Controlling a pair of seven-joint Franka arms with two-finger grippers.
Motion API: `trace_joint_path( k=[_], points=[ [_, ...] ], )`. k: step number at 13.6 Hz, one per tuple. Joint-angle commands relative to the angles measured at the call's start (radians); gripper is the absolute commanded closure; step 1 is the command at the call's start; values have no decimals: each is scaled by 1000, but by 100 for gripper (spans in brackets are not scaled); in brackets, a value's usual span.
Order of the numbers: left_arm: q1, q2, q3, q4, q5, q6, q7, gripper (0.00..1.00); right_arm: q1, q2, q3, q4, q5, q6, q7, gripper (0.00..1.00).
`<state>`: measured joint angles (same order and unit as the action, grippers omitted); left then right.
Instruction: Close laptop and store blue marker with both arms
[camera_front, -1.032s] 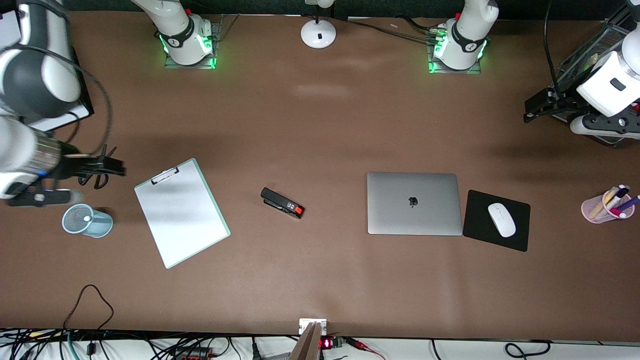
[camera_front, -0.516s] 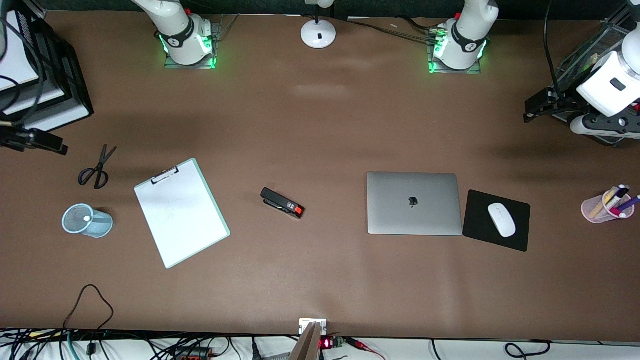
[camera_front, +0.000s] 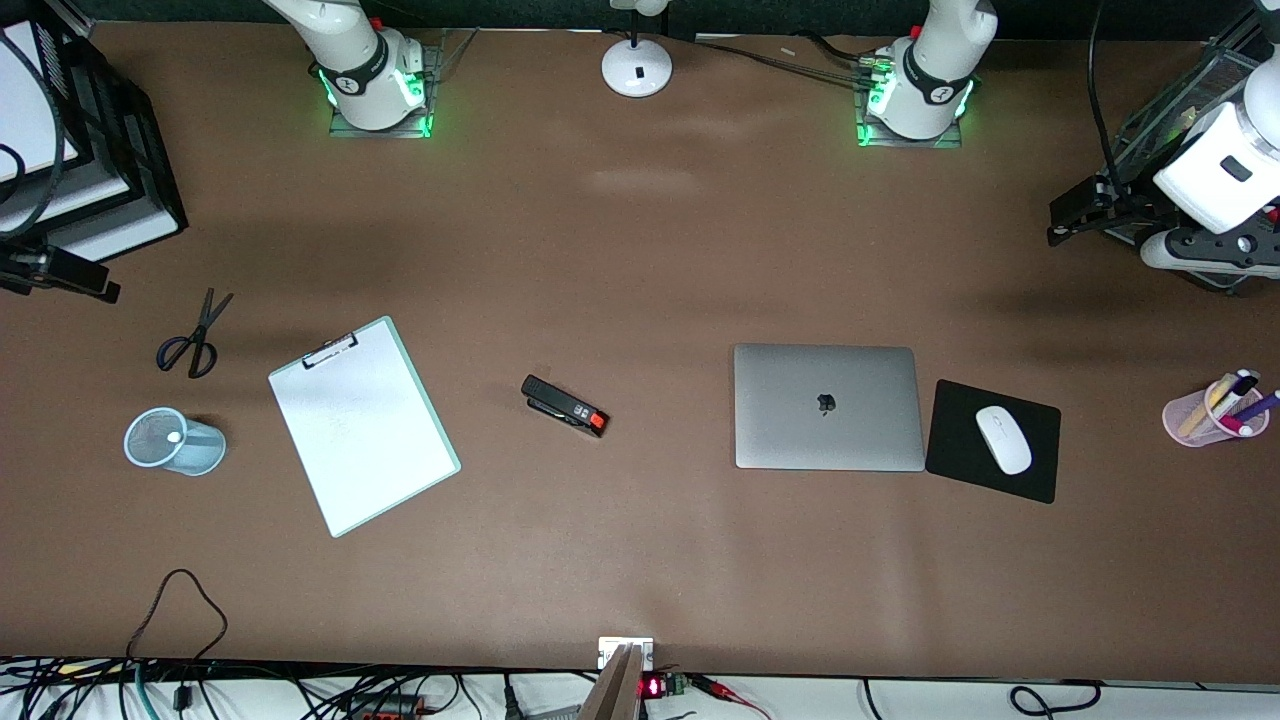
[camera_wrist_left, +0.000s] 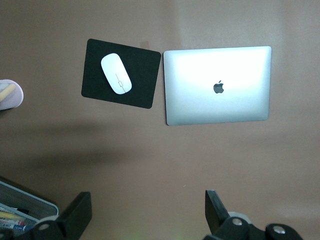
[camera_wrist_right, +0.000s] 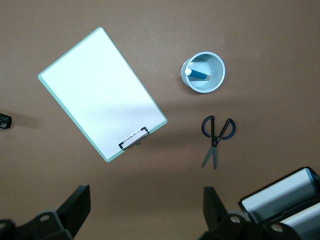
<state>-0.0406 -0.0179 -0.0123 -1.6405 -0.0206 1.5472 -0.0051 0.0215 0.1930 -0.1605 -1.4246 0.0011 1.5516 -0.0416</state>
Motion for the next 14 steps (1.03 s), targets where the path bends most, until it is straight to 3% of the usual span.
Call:
trace_joint_path(
  k=[1,5,9,14],
  points=[
    [-7,15,6,34,22,-19,22,0,-43,2,50,12,-10,-4,14,0],
    [-7,15,6,34,22,-21,22,0,-64,-24,82,-11,-4,7,16,0],
    [-7,15,6,34,22,-21,23,0,-69,-125,81,-163,11,75,16,0],
    [-7,15,6,34,22,-21,23,0,-66,-145,82,-152,-3,8,-3,0]
  ],
)
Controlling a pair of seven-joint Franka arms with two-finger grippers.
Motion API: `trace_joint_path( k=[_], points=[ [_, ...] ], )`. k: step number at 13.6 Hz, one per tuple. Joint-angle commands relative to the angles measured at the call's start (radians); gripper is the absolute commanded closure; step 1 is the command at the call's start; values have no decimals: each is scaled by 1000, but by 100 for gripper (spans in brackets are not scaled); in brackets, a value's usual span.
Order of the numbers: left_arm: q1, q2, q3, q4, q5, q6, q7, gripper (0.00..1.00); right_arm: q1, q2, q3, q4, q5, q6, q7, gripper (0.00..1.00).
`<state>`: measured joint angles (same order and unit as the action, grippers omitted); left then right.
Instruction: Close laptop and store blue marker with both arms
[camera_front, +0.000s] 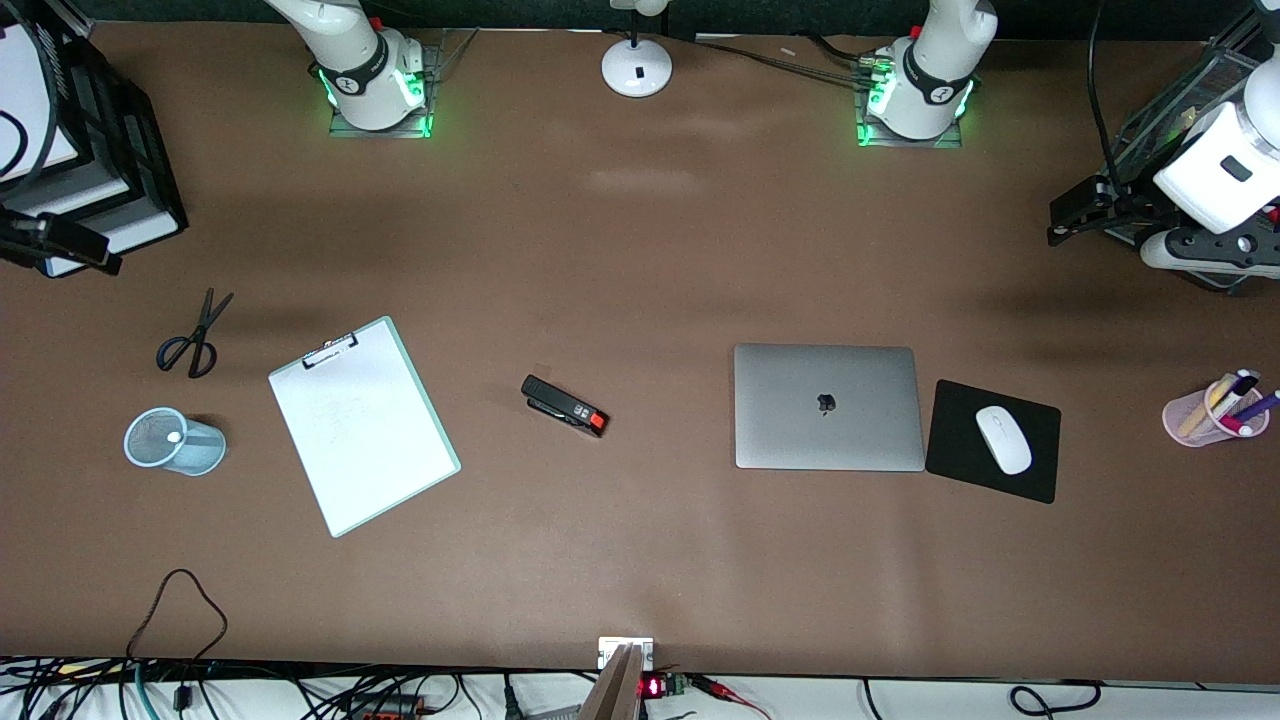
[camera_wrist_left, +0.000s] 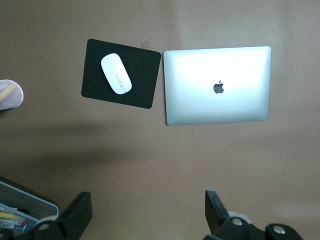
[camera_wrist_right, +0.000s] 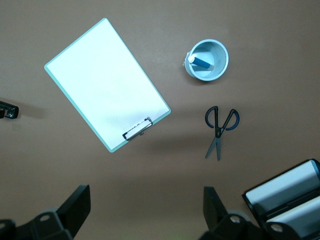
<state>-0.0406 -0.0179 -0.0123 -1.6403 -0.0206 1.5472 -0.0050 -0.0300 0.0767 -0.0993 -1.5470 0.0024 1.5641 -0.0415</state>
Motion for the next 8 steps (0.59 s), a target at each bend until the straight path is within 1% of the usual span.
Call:
trace_joint_path(
  k=[1,8],
  points=[
    [-7,15,6,34,22,-21,23,0,-11,-29,24,-30,-7,-4,0,0],
    [-7,15,6,34,24,-18,23,0,-4,-29,23,-18,-4,-7,12,0]
  ],
)
